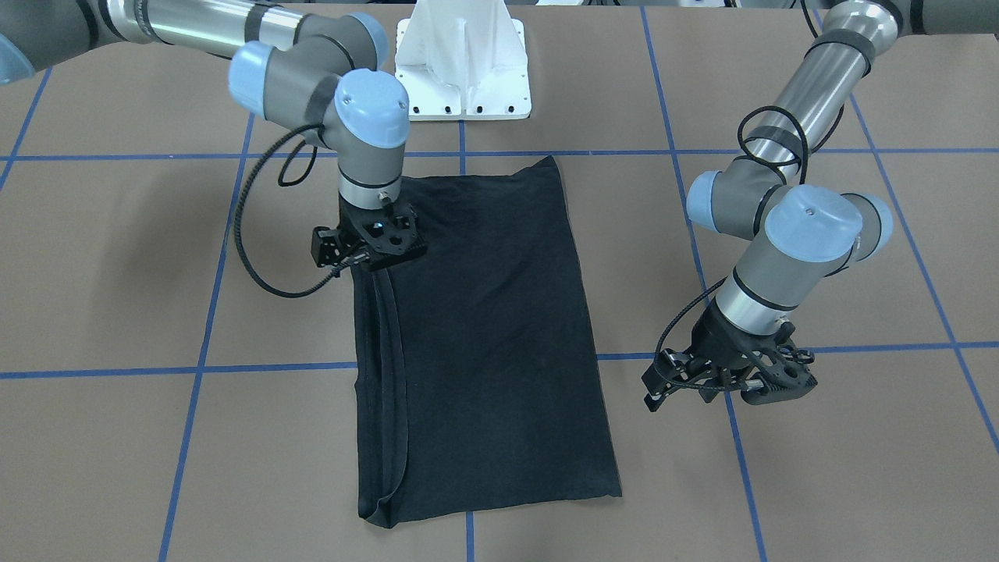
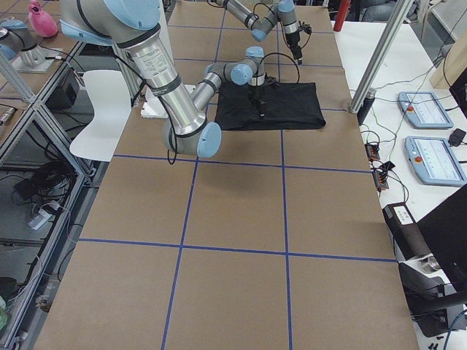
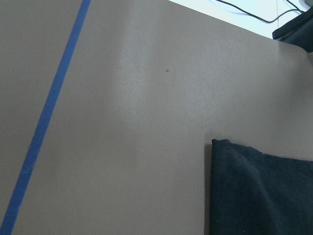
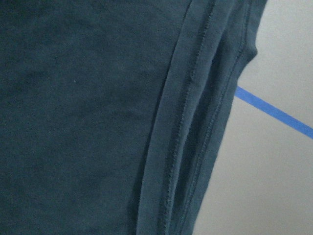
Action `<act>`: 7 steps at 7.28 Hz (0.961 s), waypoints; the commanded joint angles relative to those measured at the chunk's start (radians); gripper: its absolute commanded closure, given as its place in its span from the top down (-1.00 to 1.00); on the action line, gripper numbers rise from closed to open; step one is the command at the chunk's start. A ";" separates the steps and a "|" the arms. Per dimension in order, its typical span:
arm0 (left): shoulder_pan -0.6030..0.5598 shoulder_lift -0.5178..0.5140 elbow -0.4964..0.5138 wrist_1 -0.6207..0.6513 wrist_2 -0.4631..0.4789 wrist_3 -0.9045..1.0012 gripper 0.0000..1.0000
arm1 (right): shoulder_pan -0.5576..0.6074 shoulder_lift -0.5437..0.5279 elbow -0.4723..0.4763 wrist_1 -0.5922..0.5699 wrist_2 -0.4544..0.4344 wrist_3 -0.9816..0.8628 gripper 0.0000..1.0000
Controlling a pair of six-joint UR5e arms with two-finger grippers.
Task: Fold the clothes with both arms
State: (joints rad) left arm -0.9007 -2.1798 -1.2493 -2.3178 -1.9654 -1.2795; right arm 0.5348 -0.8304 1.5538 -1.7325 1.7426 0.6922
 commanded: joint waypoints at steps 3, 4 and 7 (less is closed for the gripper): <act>0.002 -0.002 -0.001 0.001 -0.003 -0.001 1.00 | 0.005 0.002 -0.047 0.007 0.002 -0.014 1.00; 0.002 -0.002 -0.002 0.001 -0.003 -0.001 1.00 | 0.004 -0.010 -0.050 0.007 0.002 -0.014 1.00; 0.002 -0.005 -0.002 0.001 -0.003 -0.001 1.00 | 0.008 -0.027 -0.049 0.005 0.011 -0.017 1.00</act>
State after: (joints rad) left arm -0.8990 -2.1830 -1.2517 -2.3167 -1.9681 -1.2809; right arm 0.5367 -0.8544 1.5043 -1.7267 1.7482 0.6764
